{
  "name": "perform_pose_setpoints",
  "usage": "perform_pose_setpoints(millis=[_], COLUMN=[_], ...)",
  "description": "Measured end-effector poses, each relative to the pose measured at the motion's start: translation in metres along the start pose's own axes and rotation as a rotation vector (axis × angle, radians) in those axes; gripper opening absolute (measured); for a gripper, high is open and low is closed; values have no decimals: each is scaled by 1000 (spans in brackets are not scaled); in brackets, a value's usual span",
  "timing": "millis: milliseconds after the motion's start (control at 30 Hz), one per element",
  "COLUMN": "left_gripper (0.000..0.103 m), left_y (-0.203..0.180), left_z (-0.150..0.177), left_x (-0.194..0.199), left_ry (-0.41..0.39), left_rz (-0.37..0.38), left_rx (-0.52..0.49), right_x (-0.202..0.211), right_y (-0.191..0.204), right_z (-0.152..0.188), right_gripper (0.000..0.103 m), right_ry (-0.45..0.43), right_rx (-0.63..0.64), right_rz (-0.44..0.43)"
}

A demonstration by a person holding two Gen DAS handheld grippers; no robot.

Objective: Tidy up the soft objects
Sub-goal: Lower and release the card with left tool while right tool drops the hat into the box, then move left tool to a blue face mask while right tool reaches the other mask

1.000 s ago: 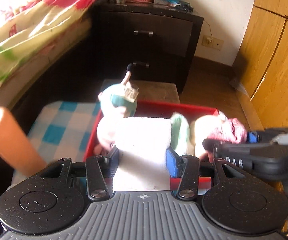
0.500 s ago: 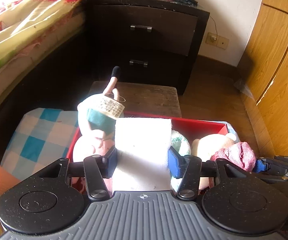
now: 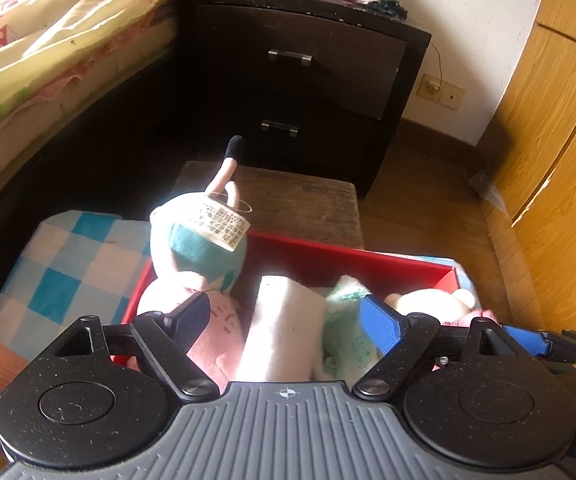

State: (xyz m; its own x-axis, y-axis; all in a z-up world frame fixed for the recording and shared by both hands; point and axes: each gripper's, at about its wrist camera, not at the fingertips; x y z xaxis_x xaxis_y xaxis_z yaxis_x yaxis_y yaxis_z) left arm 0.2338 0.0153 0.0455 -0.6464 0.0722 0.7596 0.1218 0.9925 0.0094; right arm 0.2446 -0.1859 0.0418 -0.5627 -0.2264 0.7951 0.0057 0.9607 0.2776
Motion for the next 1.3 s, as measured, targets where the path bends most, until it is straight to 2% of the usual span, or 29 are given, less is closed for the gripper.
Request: perform_pose_setpoints(millis=[267,367,500,667,800,1033,1167,1300], left_gripper=[83,83,83,83,83,83,83,84], left_y=[11,17,25,36,42,49,50,50], left_z=[7,13,20,23,27,43,58,78], left_x=[23,28,34,42,44,48,50,48], left_ry=[-4,9,18,16,19,64,104,152], left_rz=[-16,-35,-44,-42,-49,-38,-21,-27], left_rx=[8,-1,4,29,29,22,19,-6], right_x=[10,18,20,10,-1,19,31,48], right_y=[1,-4,-9,-13,-9,5,14,29], right_z=[0,-3,-7,-4,-2,-1,4,20], right_gripper=[50,51,51,51,51,56,56,56], right_ry=[-36,-53,-4,90,112,29,41,43], right_rx=[16,-24,-109,-266,-324,-244,-192,-71], right_rz=[14,-1,-103,-306,-371,-338,-308,-246])
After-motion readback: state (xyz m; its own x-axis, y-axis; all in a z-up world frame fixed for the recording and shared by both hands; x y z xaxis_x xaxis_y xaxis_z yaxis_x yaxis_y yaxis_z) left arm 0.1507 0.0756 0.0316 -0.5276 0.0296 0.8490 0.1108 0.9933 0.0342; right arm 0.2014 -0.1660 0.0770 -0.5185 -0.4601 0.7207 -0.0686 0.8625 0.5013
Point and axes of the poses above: each gripper's, at about its wrist camera, not at the fingertips, and x roughly against the way its jaws point, y to its left, z to its underside, and after that the axes turned 13 degrees about -x, right-handed
